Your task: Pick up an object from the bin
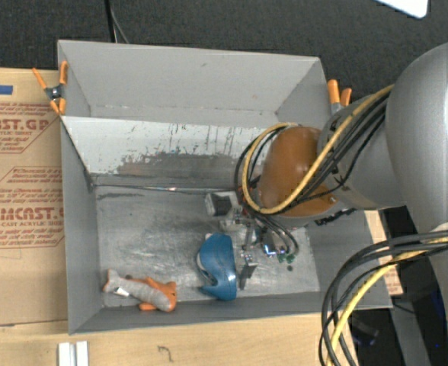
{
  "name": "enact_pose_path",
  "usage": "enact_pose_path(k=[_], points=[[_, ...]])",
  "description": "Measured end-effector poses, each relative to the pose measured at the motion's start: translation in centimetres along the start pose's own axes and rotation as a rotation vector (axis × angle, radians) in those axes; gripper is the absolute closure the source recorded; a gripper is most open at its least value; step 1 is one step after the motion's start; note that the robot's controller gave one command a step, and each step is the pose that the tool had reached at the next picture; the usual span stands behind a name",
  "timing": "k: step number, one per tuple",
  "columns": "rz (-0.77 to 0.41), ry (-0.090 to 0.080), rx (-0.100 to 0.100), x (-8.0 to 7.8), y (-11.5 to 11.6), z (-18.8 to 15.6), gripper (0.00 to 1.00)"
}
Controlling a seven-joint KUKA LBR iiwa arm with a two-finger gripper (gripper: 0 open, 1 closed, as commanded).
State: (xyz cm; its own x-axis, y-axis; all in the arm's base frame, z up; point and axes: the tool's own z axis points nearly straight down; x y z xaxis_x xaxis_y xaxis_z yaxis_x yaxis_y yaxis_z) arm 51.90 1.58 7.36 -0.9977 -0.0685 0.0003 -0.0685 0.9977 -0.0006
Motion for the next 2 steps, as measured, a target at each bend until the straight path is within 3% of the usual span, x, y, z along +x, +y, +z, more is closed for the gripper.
enact_pose_path(k=[1,2], points=[[0.005,0.007,0.003,-2.6,2.1,0.1,0.00],[-0.086,0.007,0.005,-3.4,3.4,0.1,0.00]])
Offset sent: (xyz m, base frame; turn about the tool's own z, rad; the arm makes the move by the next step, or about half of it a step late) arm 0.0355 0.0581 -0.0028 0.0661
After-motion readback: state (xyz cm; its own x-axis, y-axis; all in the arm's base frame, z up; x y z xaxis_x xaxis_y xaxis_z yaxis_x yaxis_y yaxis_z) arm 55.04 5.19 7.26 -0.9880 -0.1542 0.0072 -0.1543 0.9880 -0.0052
